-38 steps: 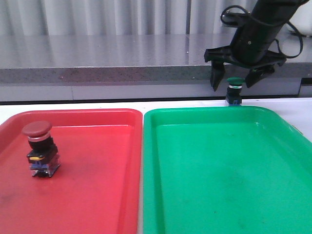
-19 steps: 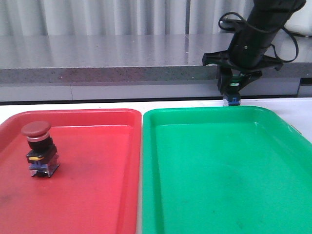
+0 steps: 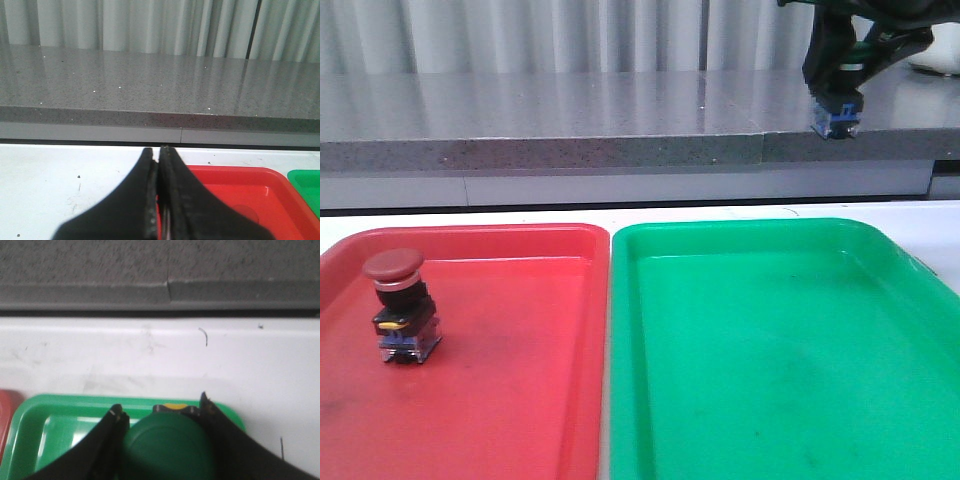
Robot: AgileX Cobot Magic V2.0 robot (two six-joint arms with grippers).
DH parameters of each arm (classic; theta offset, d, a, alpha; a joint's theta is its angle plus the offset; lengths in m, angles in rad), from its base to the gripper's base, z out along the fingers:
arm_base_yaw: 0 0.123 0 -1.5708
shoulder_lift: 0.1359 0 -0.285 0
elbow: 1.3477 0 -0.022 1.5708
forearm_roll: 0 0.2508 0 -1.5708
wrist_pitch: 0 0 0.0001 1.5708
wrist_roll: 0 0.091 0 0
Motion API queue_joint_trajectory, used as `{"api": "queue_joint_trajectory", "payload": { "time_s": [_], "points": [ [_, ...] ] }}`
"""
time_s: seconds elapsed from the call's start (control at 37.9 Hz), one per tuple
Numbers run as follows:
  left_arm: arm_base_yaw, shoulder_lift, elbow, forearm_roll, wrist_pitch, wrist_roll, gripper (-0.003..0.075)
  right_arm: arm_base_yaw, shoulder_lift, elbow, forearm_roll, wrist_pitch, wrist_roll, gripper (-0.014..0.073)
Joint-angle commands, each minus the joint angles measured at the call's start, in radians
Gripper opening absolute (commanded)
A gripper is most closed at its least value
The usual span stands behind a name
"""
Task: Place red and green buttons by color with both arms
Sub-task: 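Lift the green button and lower it into the green tray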
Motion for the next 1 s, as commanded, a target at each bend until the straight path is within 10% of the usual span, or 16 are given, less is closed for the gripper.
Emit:
{"api": "queue_joint_trajectory", "payload": {
  "time_s": [0.0,0.79,0.98],
  "points": [
    [0.001,-0.013,-0.023,-0.008,-0.082,-0.001,-0.002,0.04,-0.144,0.142,-0.002,-0.117,-0.006,0.0257],
    [0.001,-0.013,-0.023,-0.008,-0.082,-0.001,-0.002,0.202,-0.016,0.383,0.031,-0.286,-0.005,0.0262],
    [0.001,-0.013,-0.023,-0.008,-0.082,-0.001,-0.002,0.202,-0.016,0.383,0.033,-0.247,-0.005,0.0442]
  ]
}}
